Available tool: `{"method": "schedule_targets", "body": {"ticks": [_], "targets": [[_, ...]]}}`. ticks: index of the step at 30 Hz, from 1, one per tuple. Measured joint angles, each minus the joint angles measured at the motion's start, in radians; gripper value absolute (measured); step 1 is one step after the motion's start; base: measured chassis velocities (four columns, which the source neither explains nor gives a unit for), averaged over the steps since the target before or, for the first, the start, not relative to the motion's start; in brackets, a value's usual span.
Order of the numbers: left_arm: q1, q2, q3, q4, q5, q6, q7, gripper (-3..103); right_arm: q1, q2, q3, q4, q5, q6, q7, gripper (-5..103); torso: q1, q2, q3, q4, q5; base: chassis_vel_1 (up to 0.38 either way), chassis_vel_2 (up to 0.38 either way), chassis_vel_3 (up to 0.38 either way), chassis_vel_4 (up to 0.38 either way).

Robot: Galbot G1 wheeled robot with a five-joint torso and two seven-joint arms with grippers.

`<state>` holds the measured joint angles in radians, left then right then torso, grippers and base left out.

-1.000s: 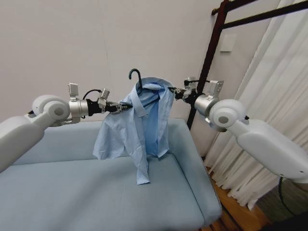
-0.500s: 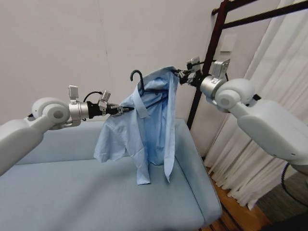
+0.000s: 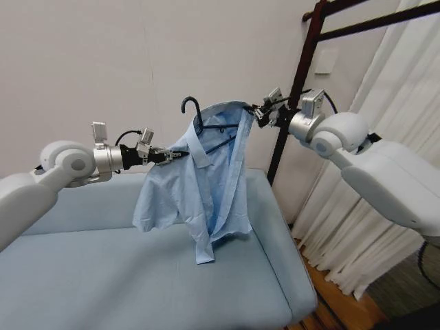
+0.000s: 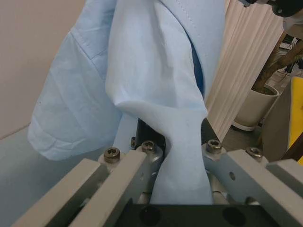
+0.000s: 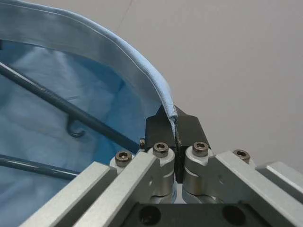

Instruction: Pick up the clothes from the sofa and hang them on the clothes hanger.

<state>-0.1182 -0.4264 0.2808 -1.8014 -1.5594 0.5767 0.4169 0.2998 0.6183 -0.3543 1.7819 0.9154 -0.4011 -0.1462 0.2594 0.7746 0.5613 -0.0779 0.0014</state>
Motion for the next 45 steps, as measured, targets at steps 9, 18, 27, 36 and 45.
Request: {"method": "schedule_targets", "body": {"ticks": [9, 18, 27, 36, 45], "targets": [[-0.004, -0.006, -0.007, 0.004, -0.003, -0.005, -0.006, 8, -0.031, -0.039, -0.011, 0.114, 0.047, -0.021, -0.014, 0, 0.000, 0.000, 0.000, 0.0000, 0.0000, 0.000, 0.000, 0.000, 0.000], [0.006, 0.007, -0.022, -0.010, -0.016, -0.009, -0.004, 8, 0.019, 0.006, -0.033, -0.033, -0.042, 0.028, -0.068, 0, 0.000, 0.000, 0.000, 0.0002, 0.0000, 0.000, 0.000, 0.000, 0.000], [0.000, 0.022, -0.014, -0.009, -0.025, -0.011, 0.001, 8, 0.101, 0.011, -0.088, -0.112, -0.051, 0.058, -0.187, 0, 0.000, 0.000, 0.000, -0.0001, 0.0001, 0.000, 0.000, 0.000, 0.000], [0.001, 0.022, -0.009, -0.007, -0.025, -0.012, 0.001, 8, 0.148, -0.017, -0.149, -0.039, -0.018, 0.045, -0.267, 0, 0.000, 0.000, 0.000, -0.0001, 0.0000, 0.000, 0.000, 0.000, 0.000], [-0.011, 0.022, 0.000, -0.010, -0.030, -0.012, -0.001, 8, 0.170, 0.006, -0.170, 0.003, 0.011, 0.025, -0.245, 0, 0.000, 0.000, 0.000, 0.0001, 0.0000, 0.000, 0.000, 0.000, 0.000]]}}
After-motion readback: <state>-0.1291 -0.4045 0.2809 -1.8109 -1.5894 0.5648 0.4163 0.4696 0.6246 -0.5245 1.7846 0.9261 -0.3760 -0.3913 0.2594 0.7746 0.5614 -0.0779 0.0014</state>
